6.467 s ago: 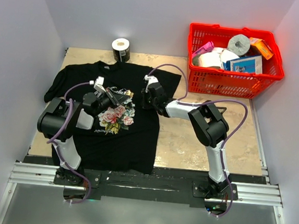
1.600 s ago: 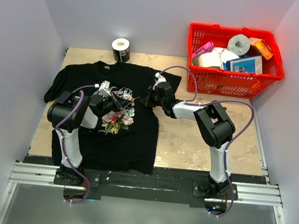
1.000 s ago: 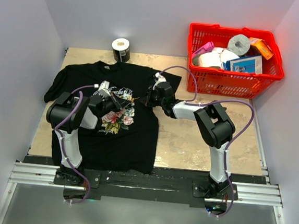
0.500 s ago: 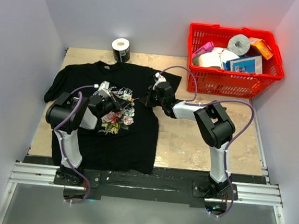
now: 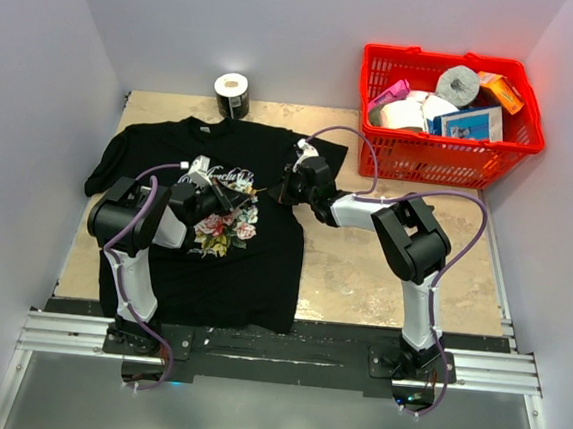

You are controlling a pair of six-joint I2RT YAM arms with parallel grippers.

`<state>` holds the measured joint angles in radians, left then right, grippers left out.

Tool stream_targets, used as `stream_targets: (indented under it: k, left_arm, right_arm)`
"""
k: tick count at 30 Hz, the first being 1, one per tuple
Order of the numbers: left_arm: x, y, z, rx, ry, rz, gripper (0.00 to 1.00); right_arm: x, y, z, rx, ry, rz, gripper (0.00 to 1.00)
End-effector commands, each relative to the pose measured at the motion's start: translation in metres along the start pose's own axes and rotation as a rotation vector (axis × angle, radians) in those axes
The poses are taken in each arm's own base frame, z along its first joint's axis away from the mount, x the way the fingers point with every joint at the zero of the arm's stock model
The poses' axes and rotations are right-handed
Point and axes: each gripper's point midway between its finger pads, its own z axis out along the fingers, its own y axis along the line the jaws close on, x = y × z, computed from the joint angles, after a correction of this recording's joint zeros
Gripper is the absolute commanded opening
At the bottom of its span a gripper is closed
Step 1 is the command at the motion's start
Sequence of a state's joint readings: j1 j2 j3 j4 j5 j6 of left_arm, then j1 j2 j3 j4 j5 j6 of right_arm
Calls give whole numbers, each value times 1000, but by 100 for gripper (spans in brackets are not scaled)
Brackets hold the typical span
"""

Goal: Pin the brooch onto the clothing

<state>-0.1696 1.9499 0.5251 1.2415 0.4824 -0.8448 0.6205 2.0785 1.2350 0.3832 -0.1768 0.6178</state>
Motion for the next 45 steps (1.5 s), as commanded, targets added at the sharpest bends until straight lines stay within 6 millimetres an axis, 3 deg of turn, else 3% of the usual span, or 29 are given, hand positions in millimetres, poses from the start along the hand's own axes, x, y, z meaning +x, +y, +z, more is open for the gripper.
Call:
stream_targets:
  k: [1, 26, 45]
  left_arm:
    - [-22, -11, 2, 35, -69, 59, 0]
    - [-16, -22, 13, 59, -53, 66, 0]
    - [0, -8, 18, 33, -10, 55, 0]
  right_arm:
    - [-17, 12, 0, -52, -45, 0, 0]
    - [-12, 18, 3, -40, -35, -24, 0]
    - [-10, 36, 5, -70, -24, -41, 0]
